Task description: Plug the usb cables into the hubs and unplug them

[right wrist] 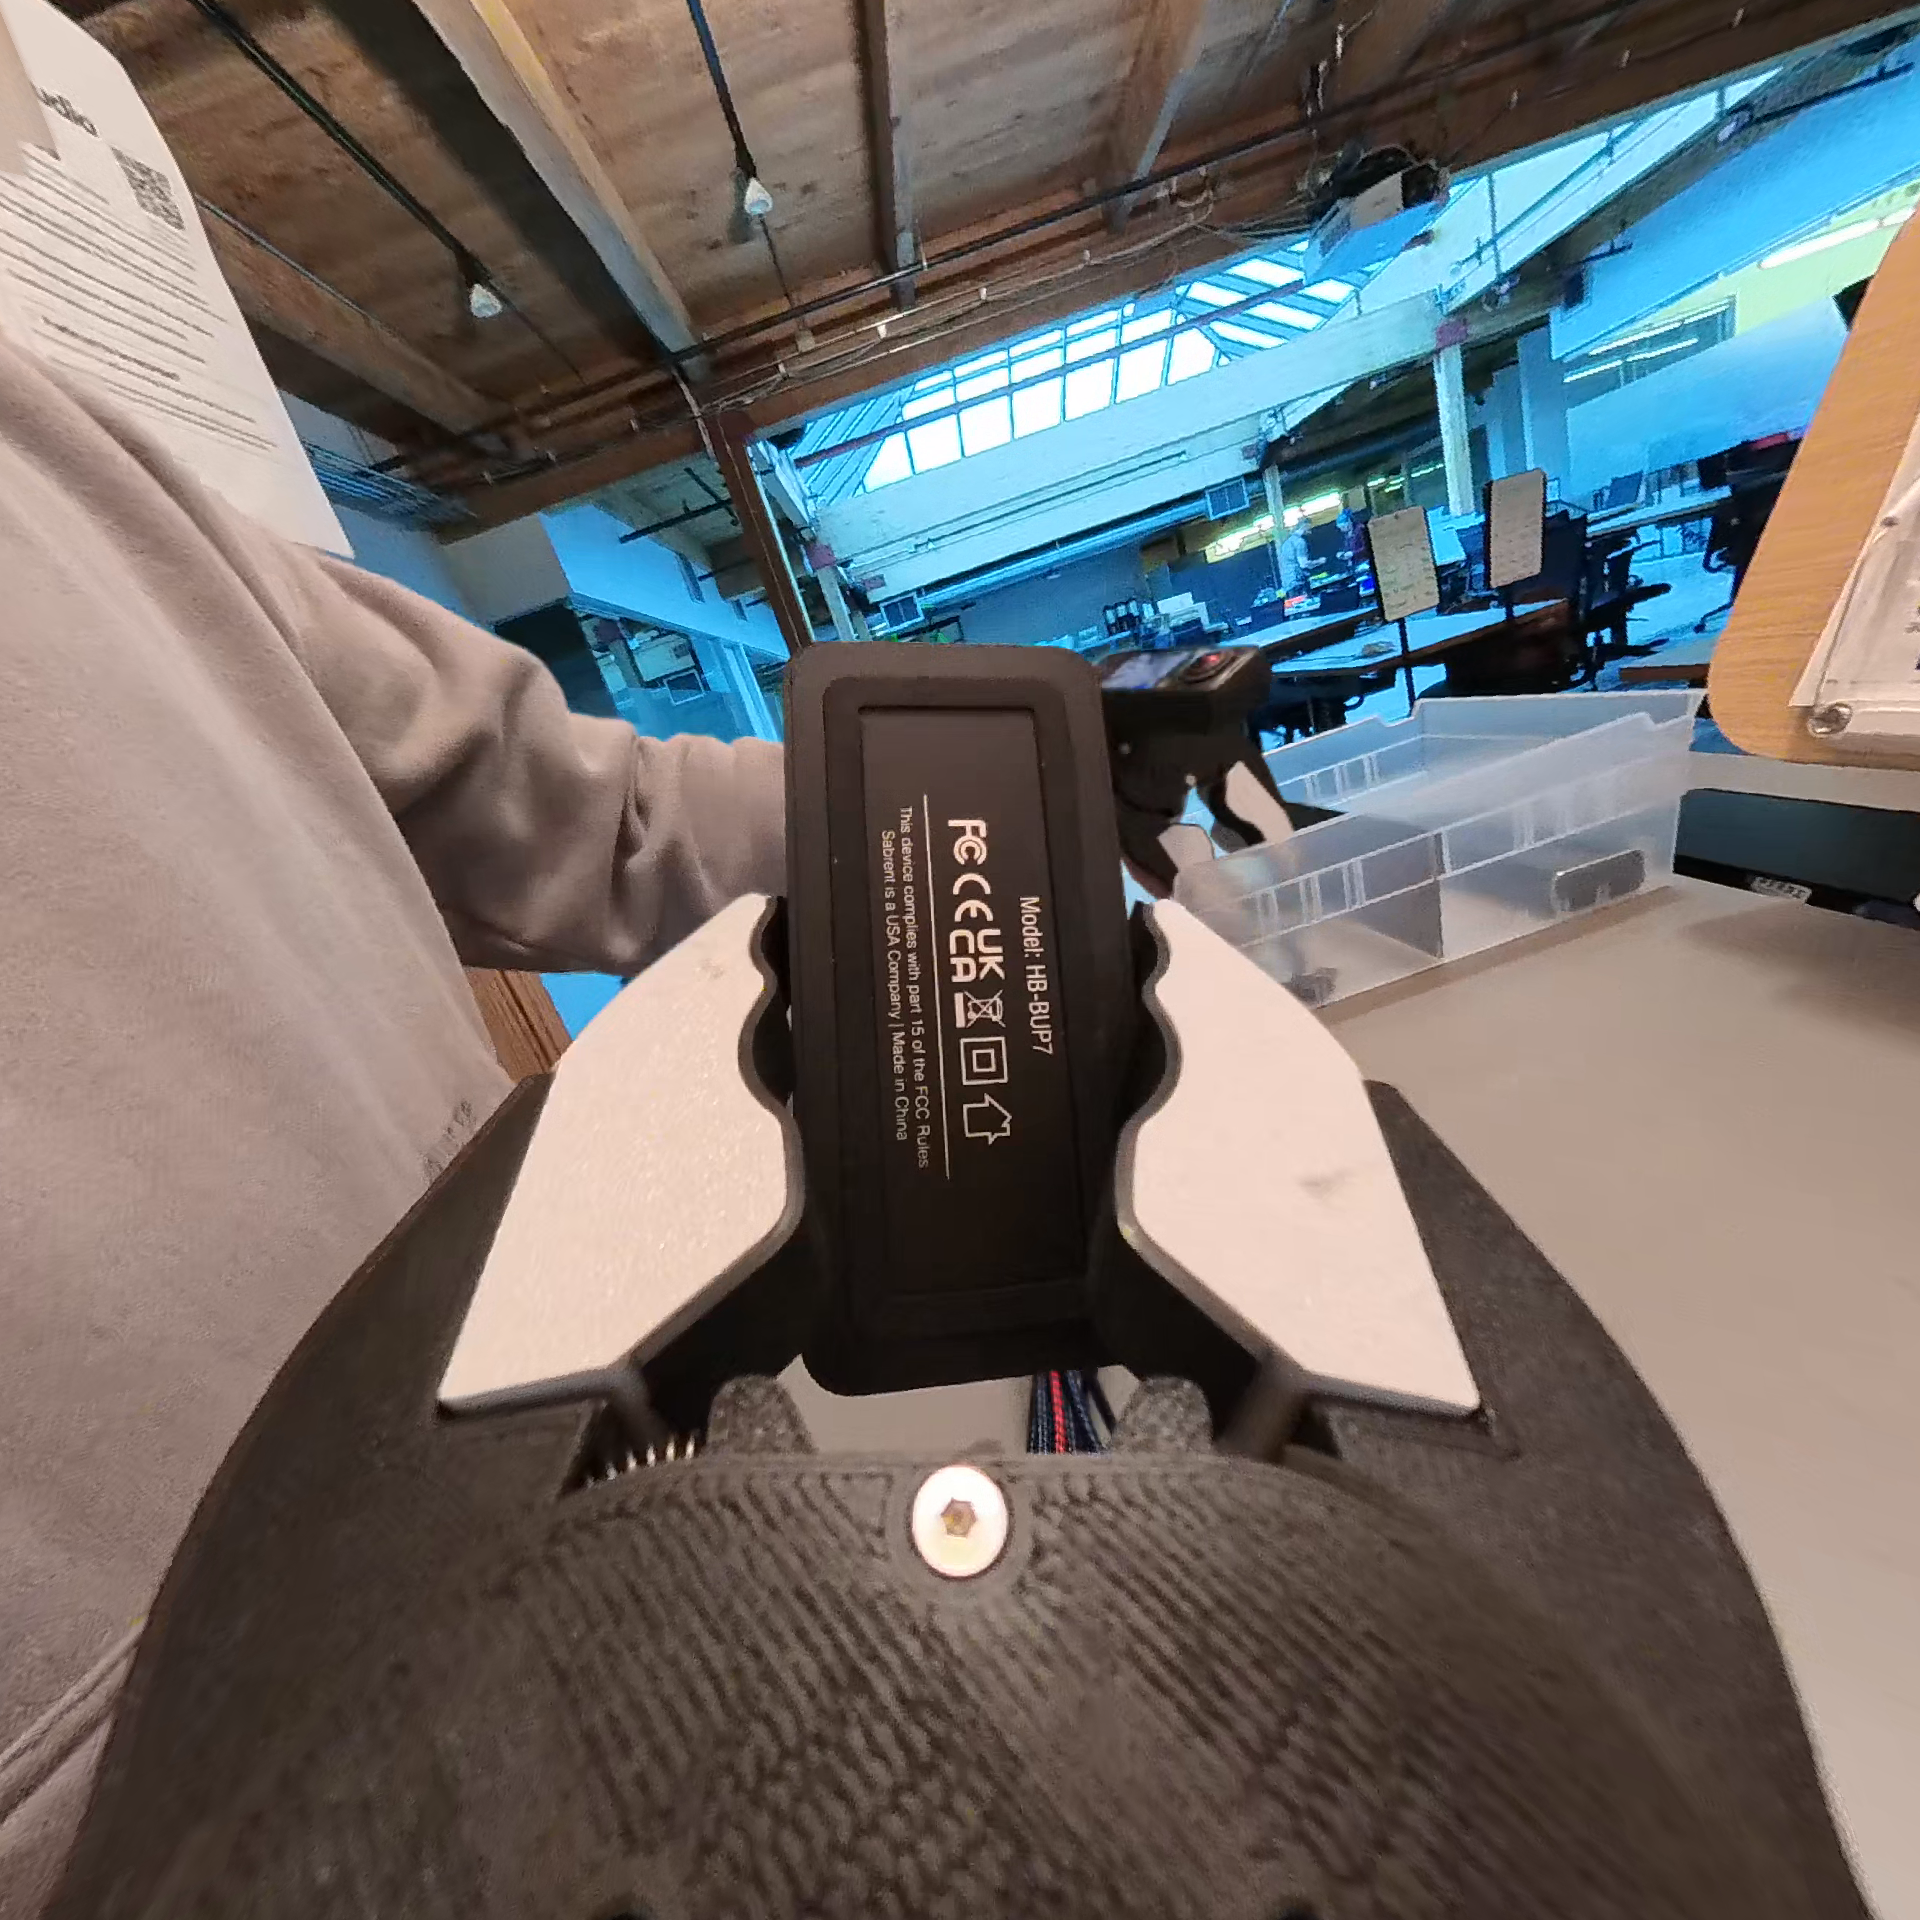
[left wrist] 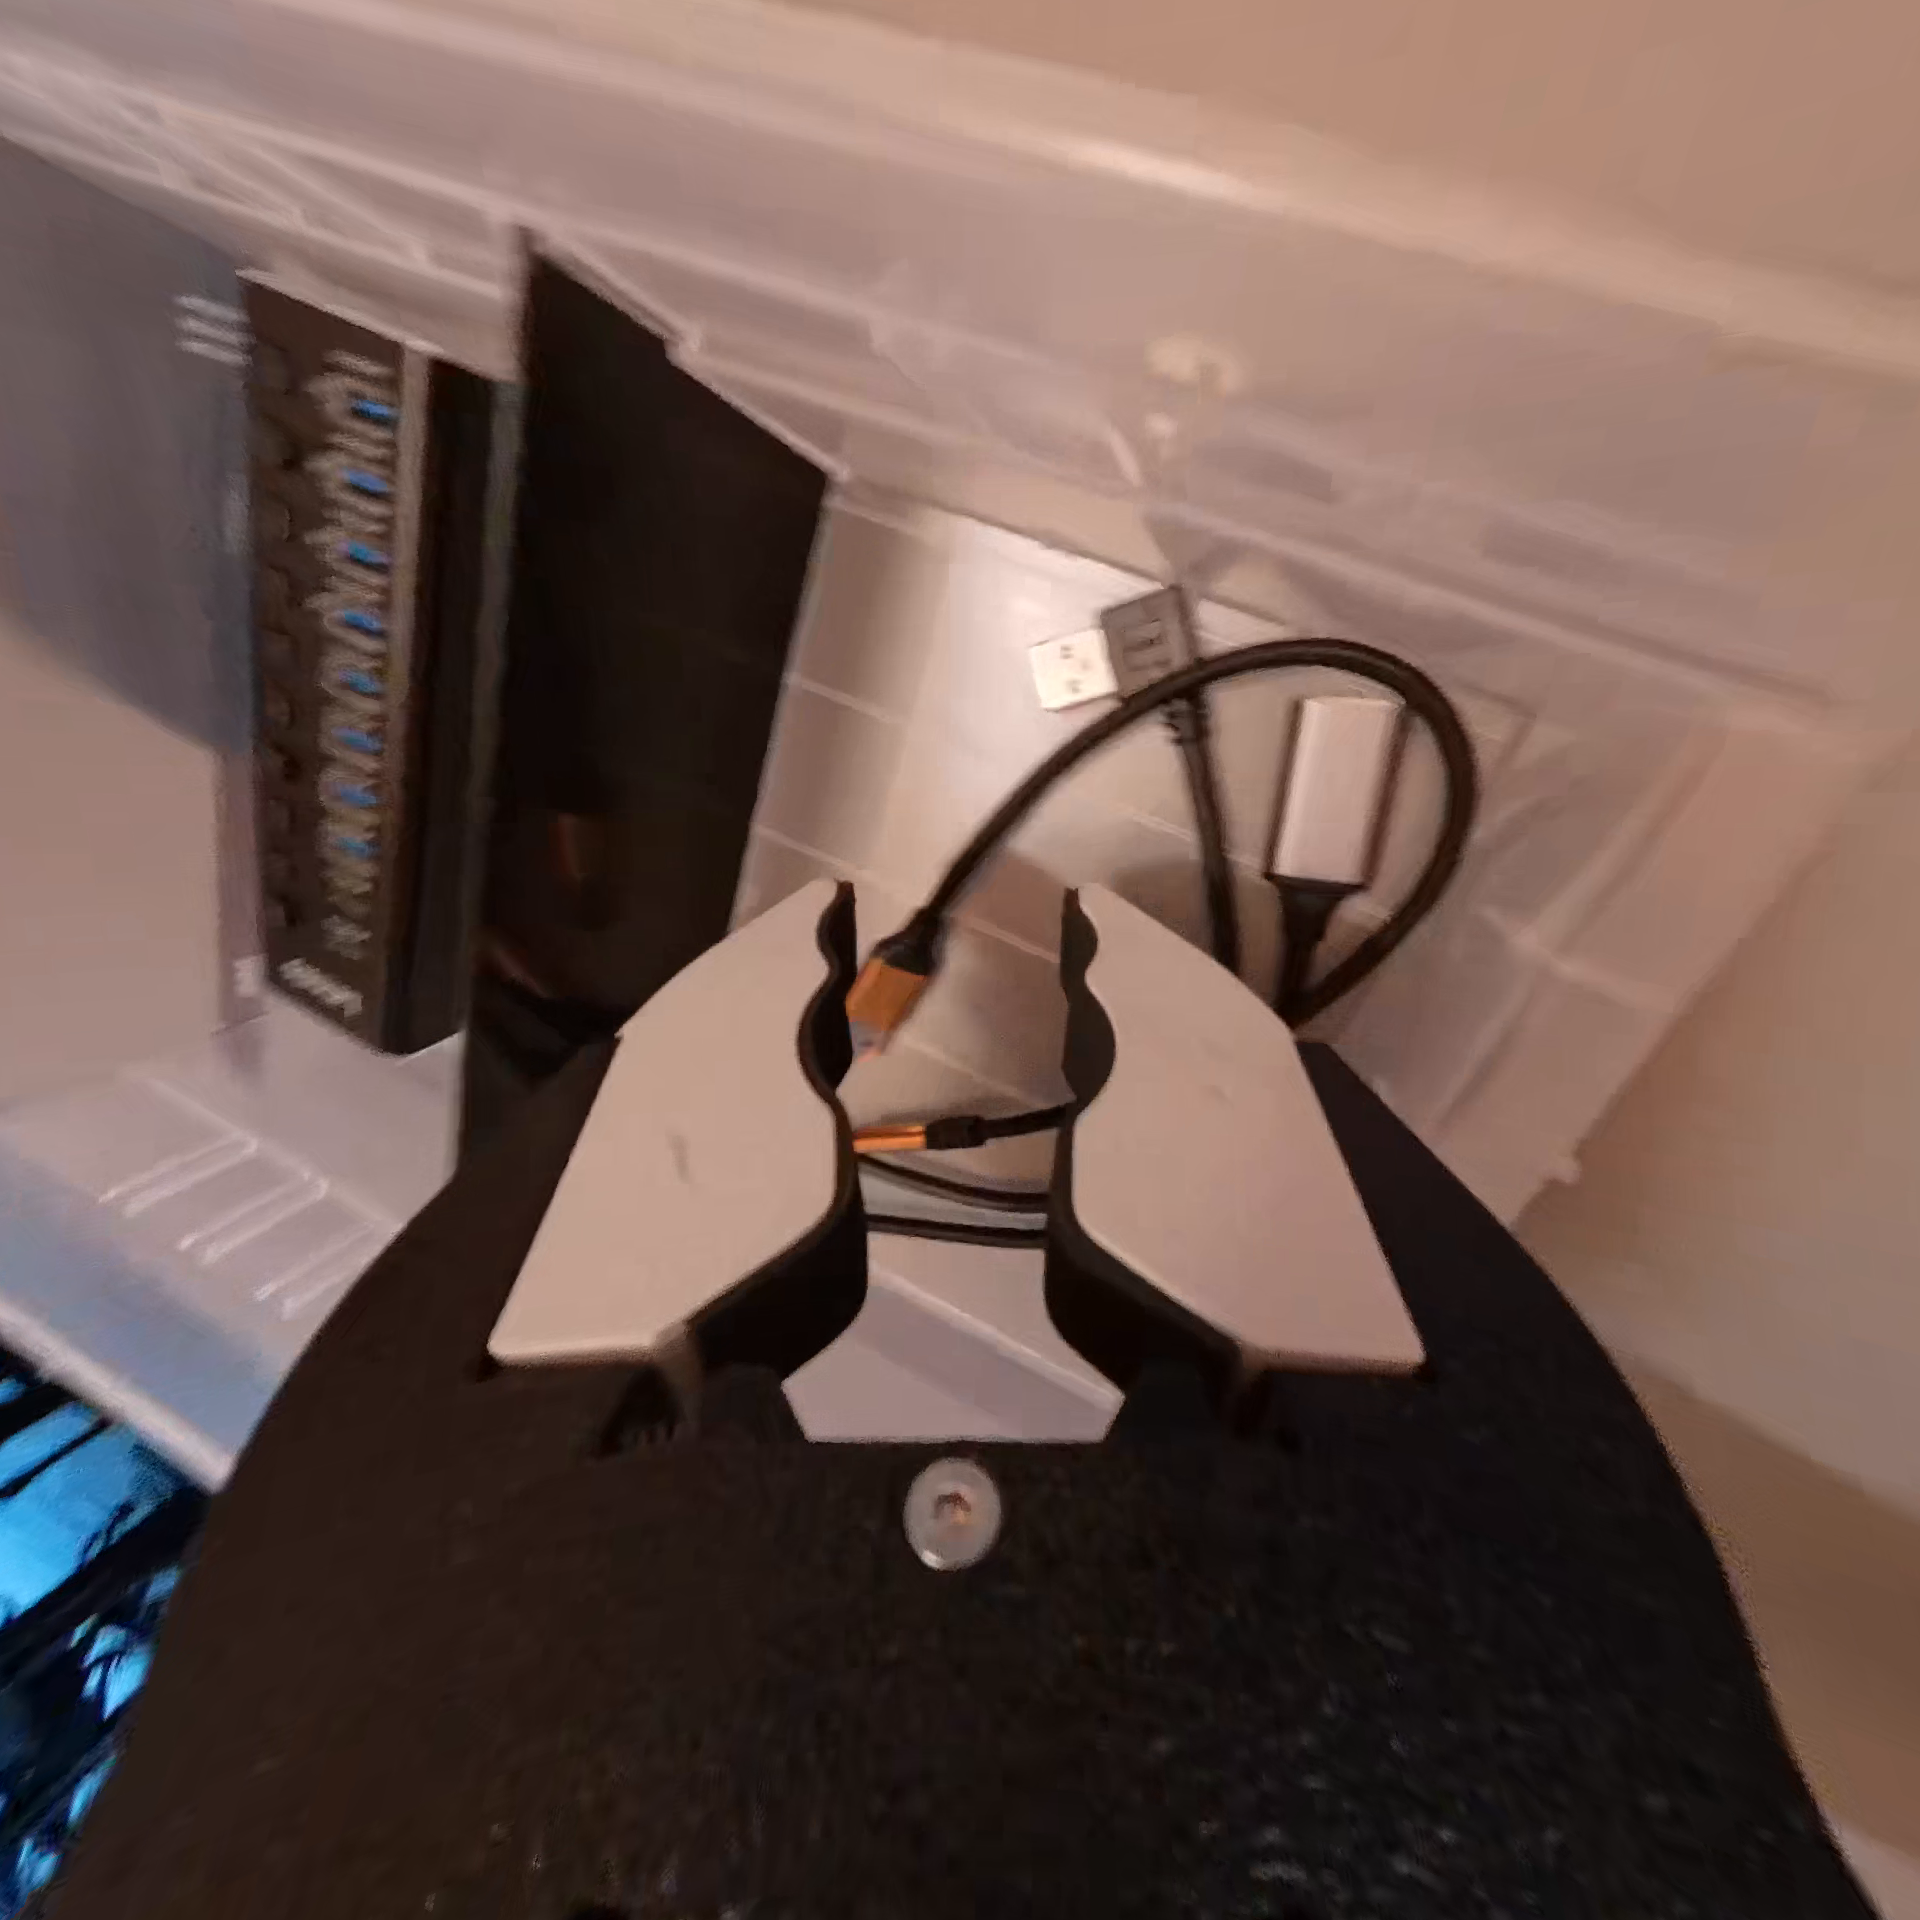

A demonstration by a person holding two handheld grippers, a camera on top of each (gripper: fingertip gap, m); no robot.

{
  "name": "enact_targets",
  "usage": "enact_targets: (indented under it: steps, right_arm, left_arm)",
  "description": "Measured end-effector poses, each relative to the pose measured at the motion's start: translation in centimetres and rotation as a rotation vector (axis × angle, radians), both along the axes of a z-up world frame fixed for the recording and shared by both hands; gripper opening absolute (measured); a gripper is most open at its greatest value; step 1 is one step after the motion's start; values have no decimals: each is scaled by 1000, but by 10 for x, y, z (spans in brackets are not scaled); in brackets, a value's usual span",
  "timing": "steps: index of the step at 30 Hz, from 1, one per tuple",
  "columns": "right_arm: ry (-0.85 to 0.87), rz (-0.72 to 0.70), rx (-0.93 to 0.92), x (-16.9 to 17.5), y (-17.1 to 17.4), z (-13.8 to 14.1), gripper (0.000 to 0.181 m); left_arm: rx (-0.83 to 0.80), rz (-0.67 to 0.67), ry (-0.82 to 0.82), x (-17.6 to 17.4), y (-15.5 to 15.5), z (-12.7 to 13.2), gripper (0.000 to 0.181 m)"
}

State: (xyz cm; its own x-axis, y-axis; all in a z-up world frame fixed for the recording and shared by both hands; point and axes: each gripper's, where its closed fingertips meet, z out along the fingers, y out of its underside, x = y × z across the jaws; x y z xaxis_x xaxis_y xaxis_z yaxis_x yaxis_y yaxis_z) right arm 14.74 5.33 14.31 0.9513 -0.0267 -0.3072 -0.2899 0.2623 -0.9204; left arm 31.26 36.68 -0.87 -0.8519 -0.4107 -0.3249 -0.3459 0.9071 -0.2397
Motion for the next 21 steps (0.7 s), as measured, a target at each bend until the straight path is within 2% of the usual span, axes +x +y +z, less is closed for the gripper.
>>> enact_targets:
  steps: [1, 2, 4, 5, 7, 9, 11, 13, 14, 18, 21]
  right_arm:
    - [8, -10, 9, 1, 0, 1, 63]
    - [17, -10, 24, 1, -2, 2, 63]
    - [25, -41, 46, 4, -6, 4, 63]
    - [25, -50, 51, 5, -8, 5, 63]
    - [27, -86, 69, 10, -13, 7, 63]
    - [29, -112, 87, 14, -16, 10, 63]
    - [24, -104, 100, 14, -14, 13, 63]
    - [6, -114, 71, 16, -6, 12, 63]
    - [-8, -99, 46, 14, -1, 10, 63]
    - [-81, -72, -62, 3, 16, 4, 63]
    - [-123, -77, -116, 0, 19, 0, 63]
  left_arm:
    - [-44, 22, -37, 5, -6, 12, 33]
    - [-157, 43, -72, 7, -21, 31, 36]
    - [-492, 62, -112, -3, -70, 87, 43]
    - [-646, 27, -127, -18, -99, 118, 46]
    - [-847, -102, -198, -57, -153, 172, 53]
    - [-1010, -224, -167, -102, -210, 200, 57]
    - [-1078, -262, -28, -134, -259, 192, 63]
    - [-1097, -267, 65, -151, -292, 178, 78]
    - [-1126, -268, 85, -155, -305, 177, 77]
    - [-1104, -237, 152, -159, -329, 166, 72]
    - [-1081, -298, 109, -160, -331, 168, 63]
